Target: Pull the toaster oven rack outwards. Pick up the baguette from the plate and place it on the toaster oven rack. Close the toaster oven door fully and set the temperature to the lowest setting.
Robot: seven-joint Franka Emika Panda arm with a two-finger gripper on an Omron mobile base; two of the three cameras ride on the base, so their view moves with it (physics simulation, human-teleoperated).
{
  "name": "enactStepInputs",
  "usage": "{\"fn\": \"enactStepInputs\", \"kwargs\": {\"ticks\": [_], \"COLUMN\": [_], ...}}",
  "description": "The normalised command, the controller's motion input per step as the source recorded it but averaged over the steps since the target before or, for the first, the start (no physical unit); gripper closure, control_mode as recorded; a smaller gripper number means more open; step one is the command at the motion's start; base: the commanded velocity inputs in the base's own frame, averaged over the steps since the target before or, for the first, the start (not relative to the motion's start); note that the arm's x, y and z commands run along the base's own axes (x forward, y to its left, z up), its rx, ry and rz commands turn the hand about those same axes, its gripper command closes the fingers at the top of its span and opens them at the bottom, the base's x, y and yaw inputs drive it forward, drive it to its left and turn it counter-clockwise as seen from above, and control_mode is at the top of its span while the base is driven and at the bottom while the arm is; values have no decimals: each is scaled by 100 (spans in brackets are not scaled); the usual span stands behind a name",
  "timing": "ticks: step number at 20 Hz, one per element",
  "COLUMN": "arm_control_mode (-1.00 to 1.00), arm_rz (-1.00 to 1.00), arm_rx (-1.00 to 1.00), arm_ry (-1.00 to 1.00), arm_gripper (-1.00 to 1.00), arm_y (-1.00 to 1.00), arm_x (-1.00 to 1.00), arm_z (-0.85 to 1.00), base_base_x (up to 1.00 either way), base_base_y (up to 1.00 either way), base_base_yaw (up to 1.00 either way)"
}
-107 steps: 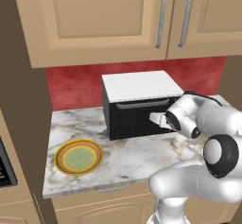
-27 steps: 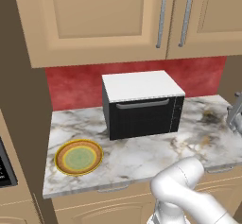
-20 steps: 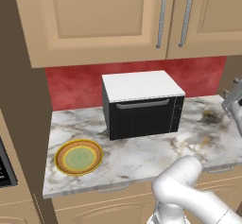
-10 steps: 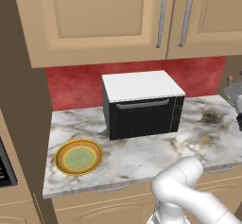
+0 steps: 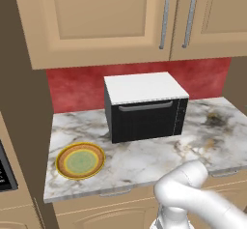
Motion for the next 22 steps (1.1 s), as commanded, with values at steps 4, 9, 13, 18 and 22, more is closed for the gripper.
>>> {"fn": "enactStepInputs", "kwargs": {"ticks": [4, 9, 13, 18, 22], "arm_control_mode": [-100, -100, -100, -100, -100], "arm_rz": [0, -4, -9, -20, -41], "arm_rx": [-27, -34, -34, -50, -61], "arm_ry": [-59, -55, -57, -55, -41], "arm_gripper": [-100, -100, -100, -100, -100], "arm_y": [-25, -30, -25, 23, 77], "arm_x": [-46, -65, -76, -66, -14], "arm_z": [0, 0, 0, -21, -41], "base_base_x": [0, 0, 0, 0, 0], "base_base_y": [0, 0, 0, 0, 0], "base_base_yaw": [0, 0, 0, 0, 0]}}
